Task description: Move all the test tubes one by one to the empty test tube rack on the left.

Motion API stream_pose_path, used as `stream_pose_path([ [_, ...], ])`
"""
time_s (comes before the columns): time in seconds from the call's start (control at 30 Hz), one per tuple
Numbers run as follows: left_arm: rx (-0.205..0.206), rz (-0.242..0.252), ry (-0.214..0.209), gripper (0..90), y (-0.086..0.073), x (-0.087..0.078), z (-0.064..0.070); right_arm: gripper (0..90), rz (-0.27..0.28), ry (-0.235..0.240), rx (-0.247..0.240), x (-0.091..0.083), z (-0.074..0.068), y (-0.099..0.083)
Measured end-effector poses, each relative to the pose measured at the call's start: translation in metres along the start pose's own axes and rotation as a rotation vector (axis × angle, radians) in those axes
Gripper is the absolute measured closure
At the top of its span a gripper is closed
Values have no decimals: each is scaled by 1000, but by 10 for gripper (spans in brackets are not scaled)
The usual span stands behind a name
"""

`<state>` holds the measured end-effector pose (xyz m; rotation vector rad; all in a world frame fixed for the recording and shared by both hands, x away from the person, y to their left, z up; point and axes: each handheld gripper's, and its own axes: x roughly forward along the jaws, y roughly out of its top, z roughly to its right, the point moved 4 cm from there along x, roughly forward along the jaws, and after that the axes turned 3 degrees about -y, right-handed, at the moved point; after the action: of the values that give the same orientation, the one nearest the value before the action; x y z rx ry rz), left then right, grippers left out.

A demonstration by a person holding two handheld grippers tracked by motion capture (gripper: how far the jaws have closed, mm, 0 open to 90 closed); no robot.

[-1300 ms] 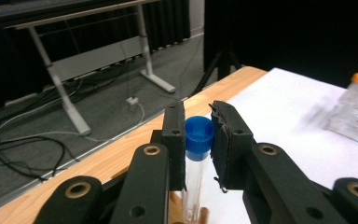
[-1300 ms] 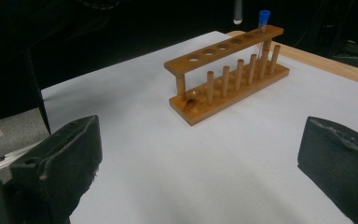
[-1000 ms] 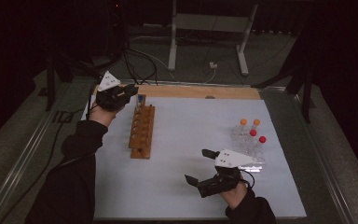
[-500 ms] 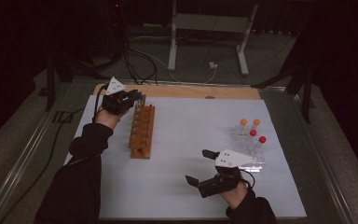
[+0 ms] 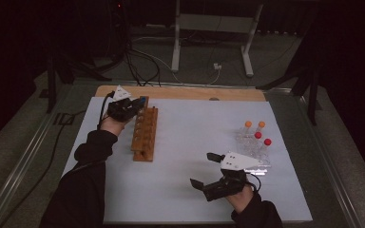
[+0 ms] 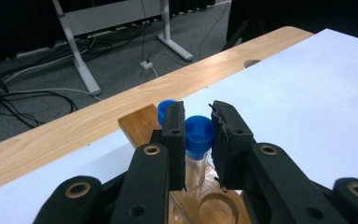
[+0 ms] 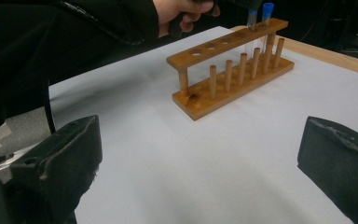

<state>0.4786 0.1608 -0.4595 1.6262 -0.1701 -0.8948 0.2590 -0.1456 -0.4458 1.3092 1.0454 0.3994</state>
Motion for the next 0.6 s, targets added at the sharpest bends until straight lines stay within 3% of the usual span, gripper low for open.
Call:
stream_pose_path([
  [0.47,-13,-42,-19,767,-5,5,0,0,0,1,1,-1,1,0],
  [0.5,-16,-48,-24,760,-5,5,0,0,2,1,4,-1,1,0],
  [0.57,-28,-39,-49,657,-5,2,0,0,4,0,3,-1,1,1],
  [0.6,-24,-38,-48,657,-3,0,1,0,4,0,3,-1,1,1],
])
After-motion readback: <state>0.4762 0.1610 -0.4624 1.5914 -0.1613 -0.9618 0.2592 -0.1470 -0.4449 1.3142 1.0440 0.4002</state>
